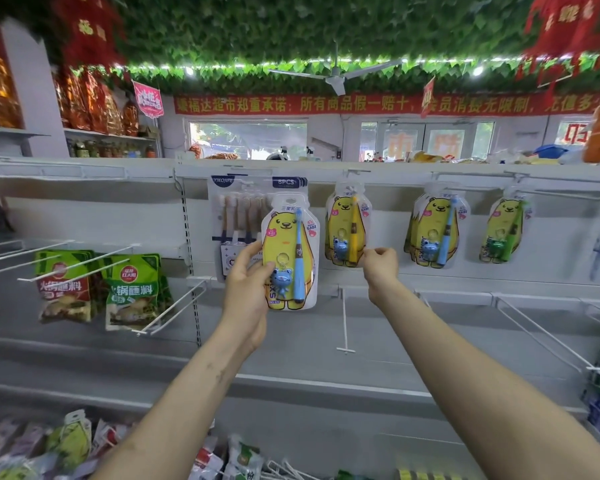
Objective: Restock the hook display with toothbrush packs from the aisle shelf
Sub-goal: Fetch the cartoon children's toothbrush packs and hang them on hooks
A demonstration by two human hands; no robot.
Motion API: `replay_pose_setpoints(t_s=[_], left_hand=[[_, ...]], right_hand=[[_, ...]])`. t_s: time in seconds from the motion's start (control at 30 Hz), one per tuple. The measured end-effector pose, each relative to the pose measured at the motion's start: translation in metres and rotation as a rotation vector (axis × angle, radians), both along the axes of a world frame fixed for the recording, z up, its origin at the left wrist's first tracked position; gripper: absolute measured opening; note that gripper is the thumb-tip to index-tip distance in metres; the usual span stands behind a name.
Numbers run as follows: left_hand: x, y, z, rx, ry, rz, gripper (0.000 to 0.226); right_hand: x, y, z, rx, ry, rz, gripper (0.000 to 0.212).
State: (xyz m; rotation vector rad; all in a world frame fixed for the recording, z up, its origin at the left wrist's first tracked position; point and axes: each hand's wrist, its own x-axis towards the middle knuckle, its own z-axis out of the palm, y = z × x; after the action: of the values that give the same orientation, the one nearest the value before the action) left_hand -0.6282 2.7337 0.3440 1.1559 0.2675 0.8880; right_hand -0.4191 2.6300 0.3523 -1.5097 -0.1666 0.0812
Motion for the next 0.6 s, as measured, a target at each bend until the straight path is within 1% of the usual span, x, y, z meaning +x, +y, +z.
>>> replay_pose_setpoints(t_s=[0.07,0.13,0.17,0.27,0.4,0.5,0.6], left_hand=[[0.001,-0.002,-0.002,-0.004,0.002,-0.012,0.037],[0.002,-0.005,-0.004,0.003,0.009,-0.022,0.036],[0.003,-0.007,-0.004,0.008,0.010,-0.028,0.036],[0.007,-0.013,-0.006,0.018,0.011,-0.049,0.035],[0.013,-0.021,-0.009,0.025,0.018,-0.069,0.036],[0.017,-0.028,-0.015,0.025,0.021,-0.090,0.036],[0.021,-0.037,-0.020,0.032,0.020,-0.127,0.036]], right_hand=[[-0.006,-0.008,-0.013,-0.003,-0.004,-0.033,0.018],[-0.017,-0.017,-0.020,0.061,-0.019,-0.001,0.015],[-0.025,-0.022,-0.021,0.104,-0.036,0.051,0.015],[-0.053,-0.041,-0.016,0.185,-0.135,0.243,0.025],[-0.077,-0.060,-0.010,0.139,-0.250,0.266,0.027],[-0.088,-0.070,-0.013,0.082,-0.271,0.326,0.028],[-0.097,-0.076,-0.017,0.068,-0.282,0.379,0.026]])
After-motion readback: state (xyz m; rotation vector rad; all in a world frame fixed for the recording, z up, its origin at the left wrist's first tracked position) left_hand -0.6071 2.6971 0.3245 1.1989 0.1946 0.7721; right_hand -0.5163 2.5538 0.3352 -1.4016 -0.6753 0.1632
